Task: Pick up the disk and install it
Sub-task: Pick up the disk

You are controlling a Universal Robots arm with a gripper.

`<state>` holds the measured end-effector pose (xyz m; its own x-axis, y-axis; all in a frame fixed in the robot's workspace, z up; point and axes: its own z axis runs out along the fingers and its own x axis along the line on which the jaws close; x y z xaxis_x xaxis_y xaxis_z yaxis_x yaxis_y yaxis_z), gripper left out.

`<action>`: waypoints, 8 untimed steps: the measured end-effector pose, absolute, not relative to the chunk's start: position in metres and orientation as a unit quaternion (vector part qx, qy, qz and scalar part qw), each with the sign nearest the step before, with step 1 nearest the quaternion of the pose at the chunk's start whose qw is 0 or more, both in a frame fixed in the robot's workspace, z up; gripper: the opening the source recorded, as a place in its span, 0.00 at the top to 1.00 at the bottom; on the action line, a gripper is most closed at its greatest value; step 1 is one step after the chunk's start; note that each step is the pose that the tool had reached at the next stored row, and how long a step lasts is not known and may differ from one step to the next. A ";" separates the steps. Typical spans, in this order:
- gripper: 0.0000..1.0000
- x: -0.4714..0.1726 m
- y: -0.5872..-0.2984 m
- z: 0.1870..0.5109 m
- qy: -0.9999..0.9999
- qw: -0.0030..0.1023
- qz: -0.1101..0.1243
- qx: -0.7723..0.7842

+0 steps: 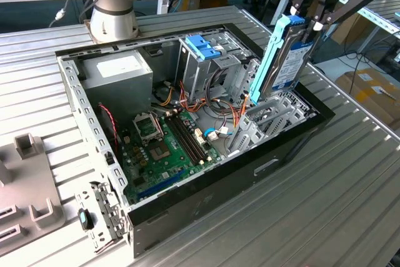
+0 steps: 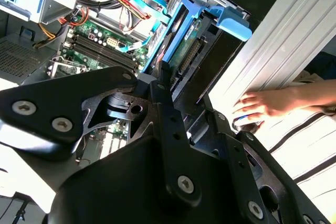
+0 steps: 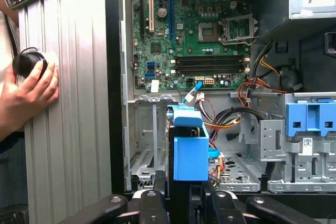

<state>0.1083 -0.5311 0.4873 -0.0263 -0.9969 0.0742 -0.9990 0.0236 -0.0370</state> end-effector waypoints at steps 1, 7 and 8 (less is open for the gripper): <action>0.65 0.108 -0.531 0.486 -0.715 0.014 0.039 0.698; 0.65 0.108 -0.532 0.485 -0.715 0.014 0.039 0.698; 0.65 0.108 -0.532 0.485 -0.715 0.014 0.039 0.698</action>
<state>0.1083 -0.5321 0.4849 -0.0262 -0.9969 0.0741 -0.9990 0.0235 -0.0370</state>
